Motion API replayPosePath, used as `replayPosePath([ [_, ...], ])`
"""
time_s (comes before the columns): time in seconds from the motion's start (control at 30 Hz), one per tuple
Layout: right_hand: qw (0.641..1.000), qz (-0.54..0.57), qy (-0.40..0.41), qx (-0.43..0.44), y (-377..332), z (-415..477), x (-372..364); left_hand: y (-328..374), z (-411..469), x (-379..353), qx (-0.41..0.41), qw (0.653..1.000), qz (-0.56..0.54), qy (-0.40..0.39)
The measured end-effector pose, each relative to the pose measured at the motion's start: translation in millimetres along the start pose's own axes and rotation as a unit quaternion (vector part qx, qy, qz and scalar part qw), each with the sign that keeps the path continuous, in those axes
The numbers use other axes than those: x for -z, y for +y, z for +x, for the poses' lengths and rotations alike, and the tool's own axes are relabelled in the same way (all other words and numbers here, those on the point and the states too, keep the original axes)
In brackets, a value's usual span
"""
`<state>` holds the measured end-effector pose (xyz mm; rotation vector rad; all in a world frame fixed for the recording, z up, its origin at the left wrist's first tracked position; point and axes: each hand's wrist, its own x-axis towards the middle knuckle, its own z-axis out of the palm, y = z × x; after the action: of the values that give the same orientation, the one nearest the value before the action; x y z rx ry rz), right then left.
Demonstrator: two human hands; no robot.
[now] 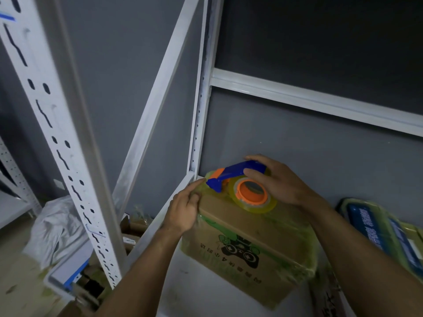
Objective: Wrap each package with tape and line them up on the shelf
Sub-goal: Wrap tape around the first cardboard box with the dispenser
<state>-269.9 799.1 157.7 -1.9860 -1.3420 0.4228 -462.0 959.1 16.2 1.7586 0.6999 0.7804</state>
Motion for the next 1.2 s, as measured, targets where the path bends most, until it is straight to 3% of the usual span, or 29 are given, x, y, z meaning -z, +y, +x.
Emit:
replayPosePath([
  [0.53,1.0,-0.021,0.006,-0.012,-3.3,-18.5,26.2,4.8,-2.8,-2.6,0.034,0.999,0.007,0.011],
  [0.7,0.995,-0.095,-0.017,-0.003,-5.4,-13.4,16.9,4.0,-3.7,3.0,0.033,0.999,0.042,-0.012],
  [0.83,0.994,-0.105,-0.027,-0.015,-5.3,-4.9,13.0,11.5,-0.3,11.6,-0.007,0.987,0.147,-0.059],
  [1.03,0.998,-0.053,-0.024,-0.023,7.3,-4.9,10.0,38.9,5.8,9.4,-0.09,0.914,0.363,-0.157],
  [1.2,0.998,0.045,-0.022,-0.038,11.7,-5.6,12.8,34.8,0.0,0.3,-0.111,0.894,0.419,-0.115],
])
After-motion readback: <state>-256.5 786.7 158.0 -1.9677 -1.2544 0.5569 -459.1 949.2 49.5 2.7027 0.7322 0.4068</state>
